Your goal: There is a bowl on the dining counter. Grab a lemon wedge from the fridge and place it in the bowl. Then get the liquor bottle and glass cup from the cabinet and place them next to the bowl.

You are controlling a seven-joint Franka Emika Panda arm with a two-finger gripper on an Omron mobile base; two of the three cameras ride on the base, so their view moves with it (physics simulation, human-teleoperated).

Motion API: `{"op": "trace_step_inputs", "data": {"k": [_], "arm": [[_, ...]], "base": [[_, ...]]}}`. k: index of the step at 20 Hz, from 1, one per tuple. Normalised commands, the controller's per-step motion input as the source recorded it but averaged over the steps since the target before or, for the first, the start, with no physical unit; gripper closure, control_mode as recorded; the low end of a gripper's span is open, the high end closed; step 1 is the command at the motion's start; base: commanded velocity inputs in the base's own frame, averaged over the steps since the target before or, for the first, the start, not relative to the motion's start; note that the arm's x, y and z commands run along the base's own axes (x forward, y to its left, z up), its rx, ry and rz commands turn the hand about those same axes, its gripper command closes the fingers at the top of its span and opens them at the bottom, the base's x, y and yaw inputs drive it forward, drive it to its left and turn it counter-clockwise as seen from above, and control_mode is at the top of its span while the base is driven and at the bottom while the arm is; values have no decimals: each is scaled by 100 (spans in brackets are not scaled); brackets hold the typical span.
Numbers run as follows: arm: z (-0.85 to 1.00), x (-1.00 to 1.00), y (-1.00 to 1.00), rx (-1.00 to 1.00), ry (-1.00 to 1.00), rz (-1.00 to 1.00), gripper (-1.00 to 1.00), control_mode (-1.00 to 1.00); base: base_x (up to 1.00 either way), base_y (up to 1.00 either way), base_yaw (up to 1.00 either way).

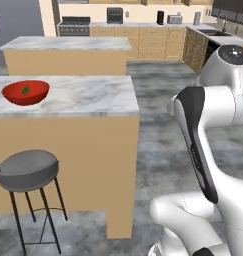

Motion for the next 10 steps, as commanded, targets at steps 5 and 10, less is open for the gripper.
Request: {"op": "trace_step_inputs", "data": {"k": [5, 10], "arm": [[0, 0, 0, 0, 0, 0, -100, 100], [0, 0, 0, 0, 0, 0, -100, 100]], "base": [[30, -100, 0], [73, -100, 0]]}}
